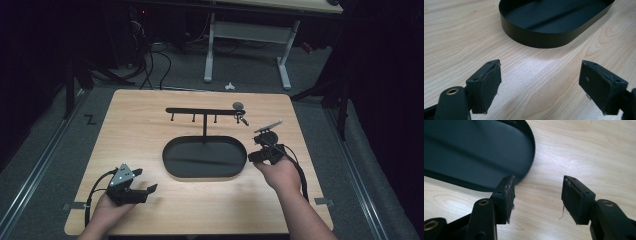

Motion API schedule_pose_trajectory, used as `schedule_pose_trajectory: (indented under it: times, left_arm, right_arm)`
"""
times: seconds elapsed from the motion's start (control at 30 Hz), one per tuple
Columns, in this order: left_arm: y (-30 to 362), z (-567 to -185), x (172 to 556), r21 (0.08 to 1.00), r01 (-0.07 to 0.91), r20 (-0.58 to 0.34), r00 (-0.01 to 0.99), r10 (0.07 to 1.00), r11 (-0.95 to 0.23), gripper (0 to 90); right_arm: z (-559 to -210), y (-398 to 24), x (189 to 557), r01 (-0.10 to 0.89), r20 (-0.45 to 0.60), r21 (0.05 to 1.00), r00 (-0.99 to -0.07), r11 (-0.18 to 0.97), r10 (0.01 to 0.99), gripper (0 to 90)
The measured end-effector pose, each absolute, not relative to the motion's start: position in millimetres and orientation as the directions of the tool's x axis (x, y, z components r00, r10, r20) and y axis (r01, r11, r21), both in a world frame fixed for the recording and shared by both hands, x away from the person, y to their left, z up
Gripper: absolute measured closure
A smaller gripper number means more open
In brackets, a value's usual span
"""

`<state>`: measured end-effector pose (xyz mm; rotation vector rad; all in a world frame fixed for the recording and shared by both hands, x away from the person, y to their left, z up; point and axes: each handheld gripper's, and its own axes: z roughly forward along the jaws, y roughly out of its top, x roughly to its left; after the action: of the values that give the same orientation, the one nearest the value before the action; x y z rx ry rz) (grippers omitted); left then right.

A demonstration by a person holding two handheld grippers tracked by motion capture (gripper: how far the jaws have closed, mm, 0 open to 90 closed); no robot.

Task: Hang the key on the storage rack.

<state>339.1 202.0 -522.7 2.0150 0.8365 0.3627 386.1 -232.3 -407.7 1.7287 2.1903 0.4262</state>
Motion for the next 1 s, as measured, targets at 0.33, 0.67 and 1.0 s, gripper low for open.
schedule_pose_trajectory:
  times: [0.33,0.67,1.0]
  left_arm:
    - [200.8,-524.1,338.9,0.825,0.422,-0.061,0.728,0.683,-0.377,18.7]
    - [193.5,-524.8,335.1,0.816,0.409,-0.032,0.738,0.674,-0.409,18.6]
    - [191.6,-524.7,332.5,0.819,0.411,-0.023,0.721,0.693,-0.400,18.0]
  right_arm:
    - [-461.2,-258.4,344.0,0.825,-0.057,0.540,-0.164,0.169,0.985,42.9]
    - [-510.0,-254.3,303.4,0.746,-0.072,0.638,-0.192,0.193,0.979,44.1]
    - [-514.5,-261.0,271.1,0.632,-0.050,0.757,-0.197,0.165,0.979,42.0]
